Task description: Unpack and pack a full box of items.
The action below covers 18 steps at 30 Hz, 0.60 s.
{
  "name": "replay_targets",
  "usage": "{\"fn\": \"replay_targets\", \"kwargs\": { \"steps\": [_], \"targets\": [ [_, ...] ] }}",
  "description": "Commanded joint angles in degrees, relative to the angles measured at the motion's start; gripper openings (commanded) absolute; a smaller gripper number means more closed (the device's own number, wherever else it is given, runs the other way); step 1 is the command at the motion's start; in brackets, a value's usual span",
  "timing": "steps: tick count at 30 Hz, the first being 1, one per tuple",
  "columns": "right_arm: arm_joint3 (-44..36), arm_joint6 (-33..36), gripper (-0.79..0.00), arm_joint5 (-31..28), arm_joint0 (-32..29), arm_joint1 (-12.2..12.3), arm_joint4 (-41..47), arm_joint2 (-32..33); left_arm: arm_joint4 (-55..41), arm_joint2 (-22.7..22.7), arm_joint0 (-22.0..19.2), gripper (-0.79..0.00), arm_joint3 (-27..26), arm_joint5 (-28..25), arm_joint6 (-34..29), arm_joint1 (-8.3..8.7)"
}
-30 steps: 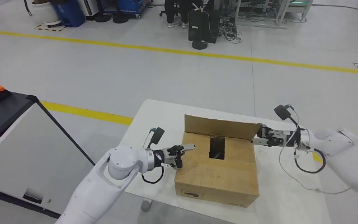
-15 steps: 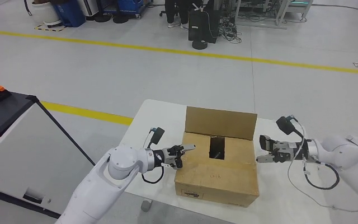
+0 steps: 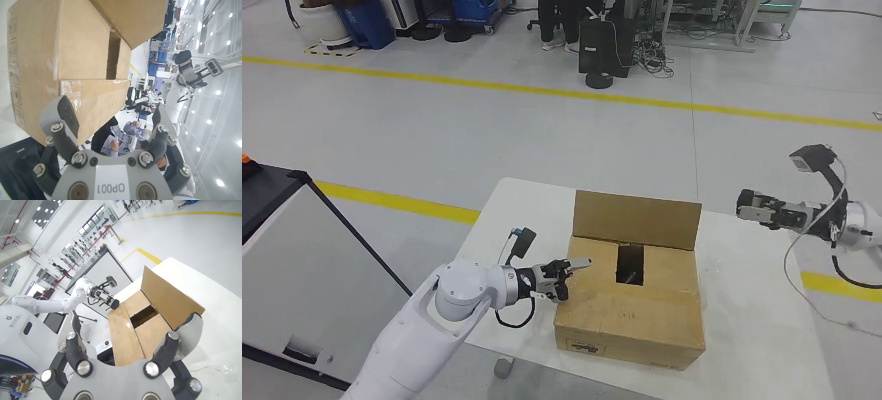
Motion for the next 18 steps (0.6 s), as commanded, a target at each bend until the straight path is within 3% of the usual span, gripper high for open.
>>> {"fn": "replay_targets", "kwargs": {
  "steps": [1,3,6,18],
  "targets": [
    [-0.56,-0.46,0.000,5.04,2.72,-1.29,-5.48,0.12,0.00,0.00,0.00,0.000,0.00,-0.01,0.00,0.00],
    [-1.15,-2.68,0.000,8.03,4.82,-2.66,-10.69,0.09,0.00,0.00,0.00,0.000,0.00,-0.01,0.00,0.00],
    [-1.68,2.15,0.000,14.14,7.07,-4.99,-12.36,-1.48,0.00,0.00,0.00,0.000,0.00,-0.01,0.00,0.00],
    [-1.68,2.15,0.000,14.14,7.07,-4.99,-12.36,-1.48,0.00,0.00,0.00,0.000,0.00,-0.01,0.00,0.00]
  ]
}}
